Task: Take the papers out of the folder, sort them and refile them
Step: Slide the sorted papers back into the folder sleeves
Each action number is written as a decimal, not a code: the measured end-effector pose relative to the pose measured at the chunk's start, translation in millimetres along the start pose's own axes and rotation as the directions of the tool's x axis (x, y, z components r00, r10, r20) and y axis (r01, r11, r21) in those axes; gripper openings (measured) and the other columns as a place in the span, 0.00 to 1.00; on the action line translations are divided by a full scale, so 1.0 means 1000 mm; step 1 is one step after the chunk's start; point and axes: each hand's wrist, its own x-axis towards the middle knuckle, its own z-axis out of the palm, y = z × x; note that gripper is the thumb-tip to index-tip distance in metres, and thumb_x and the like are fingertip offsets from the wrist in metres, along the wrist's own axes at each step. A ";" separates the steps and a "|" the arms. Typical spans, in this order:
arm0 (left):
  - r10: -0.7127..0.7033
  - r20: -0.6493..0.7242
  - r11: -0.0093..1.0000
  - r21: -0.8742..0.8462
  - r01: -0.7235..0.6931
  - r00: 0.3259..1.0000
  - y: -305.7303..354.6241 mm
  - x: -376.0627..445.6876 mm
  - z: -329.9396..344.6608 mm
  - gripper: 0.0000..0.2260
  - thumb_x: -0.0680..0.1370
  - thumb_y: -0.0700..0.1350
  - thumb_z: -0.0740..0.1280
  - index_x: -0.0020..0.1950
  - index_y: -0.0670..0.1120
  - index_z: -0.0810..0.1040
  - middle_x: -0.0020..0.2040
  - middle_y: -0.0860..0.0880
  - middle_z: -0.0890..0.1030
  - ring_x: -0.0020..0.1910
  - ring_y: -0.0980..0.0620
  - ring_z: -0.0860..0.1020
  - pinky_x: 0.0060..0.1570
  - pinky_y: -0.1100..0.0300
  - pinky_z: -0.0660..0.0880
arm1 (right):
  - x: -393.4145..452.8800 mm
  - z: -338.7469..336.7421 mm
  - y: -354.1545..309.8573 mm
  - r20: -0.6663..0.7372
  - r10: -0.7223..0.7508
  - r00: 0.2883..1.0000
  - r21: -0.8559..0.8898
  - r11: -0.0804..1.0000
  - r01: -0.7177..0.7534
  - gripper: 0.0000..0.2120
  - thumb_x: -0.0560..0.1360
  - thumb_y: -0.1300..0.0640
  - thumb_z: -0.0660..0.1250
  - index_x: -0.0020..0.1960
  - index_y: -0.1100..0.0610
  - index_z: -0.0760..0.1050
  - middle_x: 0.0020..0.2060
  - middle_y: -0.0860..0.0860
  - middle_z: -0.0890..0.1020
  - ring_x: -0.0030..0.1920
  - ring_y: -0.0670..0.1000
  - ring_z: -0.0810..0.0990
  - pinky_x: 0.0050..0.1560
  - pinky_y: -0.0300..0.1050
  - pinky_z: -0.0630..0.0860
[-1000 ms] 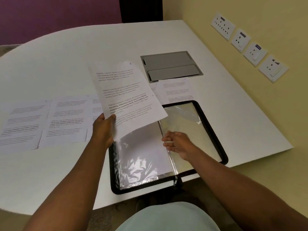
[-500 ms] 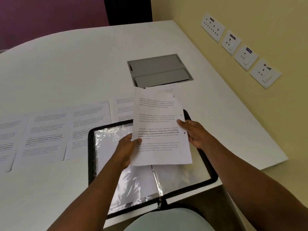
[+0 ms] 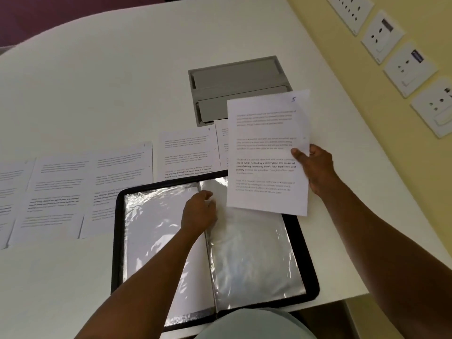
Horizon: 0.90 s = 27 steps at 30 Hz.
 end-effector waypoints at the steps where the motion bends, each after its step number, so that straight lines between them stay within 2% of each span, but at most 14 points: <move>1: 0.034 0.003 0.998 0.054 -0.034 0.999 -0.004 0.000 0.001 0.16 0.79 0.44 0.65 0.66 0.45 0.75 0.63 0.46 0.78 0.61 0.47 0.76 0.60 0.56 0.71 | 0.004 -0.001 -0.001 -0.011 -0.008 1.000 0.012 1.000 0.008 0.07 0.75 0.58 0.71 0.52 0.53 0.79 0.44 0.48 0.83 0.44 0.50 0.84 0.46 0.46 0.81; 5: 0.117 0.024 0.957 0.263 -0.120 0.993 -0.006 0.019 0.008 0.18 0.76 0.44 0.66 0.66 0.44 0.75 0.65 0.44 0.75 0.64 0.44 0.73 0.60 0.53 0.71 | 0.029 -0.001 -0.002 -0.015 0.002 1.000 0.032 0.999 -0.002 0.05 0.75 0.58 0.71 0.51 0.53 0.79 0.46 0.47 0.84 0.45 0.50 0.84 0.48 0.49 0.81; 11: 0.156 0.059 0.850 0.500 -0.165 0.986 -0.007 0.032 0.027 0.25 0.77 0.51 0.66 0.71 0.44 0.69 0.74 0.44 0.67 0.71 0.43 0.67 0.67 0.48 0.68 | 0.056 0.004 0.001 -0.035 0.040 0.999 0.114 0.993 -0.036 0.05 0.75 0.58 0.71 0.51 0.53 0.80 0.47 0.49 0.84 0.47 0.51 0.84 0.49 0.49 0.82; 14: 0.252 0.007 0.812 0.543 -0.216 0.968 -0.007 0.034 0.033 0.21 0.76 0.47 0.68 0.67 0.42 0.75 0.68 0.42 0.75 0.66 0.42 0.74 0.63 0.47 0.70 | 0.065 0.006 0.000 -0.049 0.053 0.997 0.131 0.990 -0.046 0.03 0.75 0.58 0.71 0.49 0.53 0.80 0.47 0.49 0.85 0.47 0.51 0.84 0.49 0.50 0.82; 17: 0.333 -0.032 0.793 0.551 -0.261 0.942 0.001 0.040 0.031 0.14 0.74 0.42 0.68 0.60 0.43 0.80 0.55 0.43 0.83 0.55 0.42 0.80 0.58 0.50 0.74 | 0.075 0.009 -0.002 -0.051 0.056 0.997 0.160 0.986 -0.048 0.04 0.75 0.59 0.71 0.50 0.53 0.80 0.47 0.49 0.84 0.47 0.51 0.84 0.48 0.49 0.81; 20: 0.362 -0.048 0.794 0.539 -0.281 0.931 0.006 0.047 0.023 0.15 0.69 0.39 0.72 0.56 0.43 0.81 0.44 0.44 0.84 0.43 0.41 0.81 0.49 0.51 0.76 | 0.081 0.013 -0.003 -0.046 0.058 0.997 0.187 0.981 -0.049 0.04 0.76 0.59 0.71 0.50 0.54 0.79 0.48 0.50 0.84 0.47 0.50 0.84 0.48 0.47 0.81; 23: 0.372 -0.016 0.775 0.556 -0.301 0.928 0.005 0.056 0.019 0.19 0.67 0.38 0.74 0.58 0.43 0.81 0.43 0.44 0.82 0.43 0.40 0.79 0.45 0.51 0.75 | 0.086 0.018 -0.004 -0.040 0.069 0.997 0.206 0.977 -0.059 0.03 0.76 0.59 0.70 0.49 0.54 0.79 0.48 0.50 0.84 0.46 0.49 0.84 0.48 0.47 0.81; 27: 0.335 0.058 0.791 0.525 -0.315 0.940 0.011 0.069 0.016 0.07 0.71 0.40 0.71 0.48 0.45 0.84 0.43 0.45 0.80 0.45 0.41 0.76 0.44 0.53 0.72 | 0.091 0.025 -0.008 -0.025 0.066 0.998 0.225 0.973 -0.058 0.03 0.76 0.60 0.71 0.48 0.53 0.79 0.49 0.51 0.84 0.47 0.50 0.84 0.48 0.48 0.81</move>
